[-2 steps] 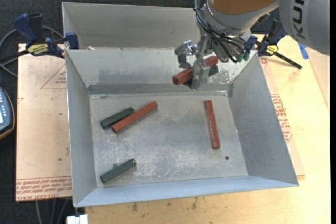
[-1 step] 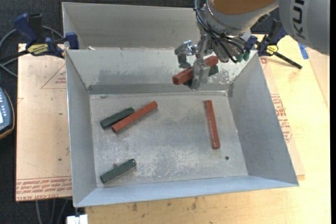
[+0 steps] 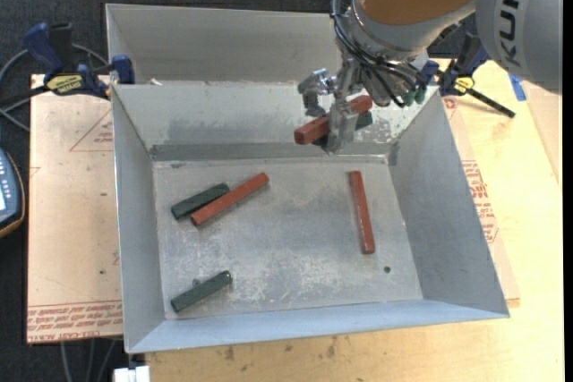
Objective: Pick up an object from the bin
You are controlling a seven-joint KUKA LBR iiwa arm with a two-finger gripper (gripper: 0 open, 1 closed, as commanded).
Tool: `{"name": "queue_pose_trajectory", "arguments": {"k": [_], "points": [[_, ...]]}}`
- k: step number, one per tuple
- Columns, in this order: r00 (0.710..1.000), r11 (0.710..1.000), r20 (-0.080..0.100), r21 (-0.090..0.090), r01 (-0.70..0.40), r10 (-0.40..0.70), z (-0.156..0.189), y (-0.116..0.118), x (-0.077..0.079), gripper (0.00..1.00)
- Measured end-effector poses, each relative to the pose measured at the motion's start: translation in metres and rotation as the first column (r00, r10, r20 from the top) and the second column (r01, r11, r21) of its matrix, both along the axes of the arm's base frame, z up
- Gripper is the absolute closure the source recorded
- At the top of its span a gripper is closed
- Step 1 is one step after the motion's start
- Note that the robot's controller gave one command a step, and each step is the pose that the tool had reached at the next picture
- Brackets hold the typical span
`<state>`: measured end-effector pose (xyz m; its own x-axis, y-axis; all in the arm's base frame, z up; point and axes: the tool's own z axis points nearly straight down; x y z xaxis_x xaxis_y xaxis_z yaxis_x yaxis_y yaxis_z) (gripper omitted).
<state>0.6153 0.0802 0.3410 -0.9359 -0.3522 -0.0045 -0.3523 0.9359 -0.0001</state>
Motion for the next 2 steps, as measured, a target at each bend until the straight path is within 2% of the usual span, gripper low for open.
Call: {"name": "queue_pose_trajectory", "arguments": {"k": [2], "points": [[1.0,1.0,0.0,0.0,0.0,0.0,0.0,0.0,0.0,1.0]]}}
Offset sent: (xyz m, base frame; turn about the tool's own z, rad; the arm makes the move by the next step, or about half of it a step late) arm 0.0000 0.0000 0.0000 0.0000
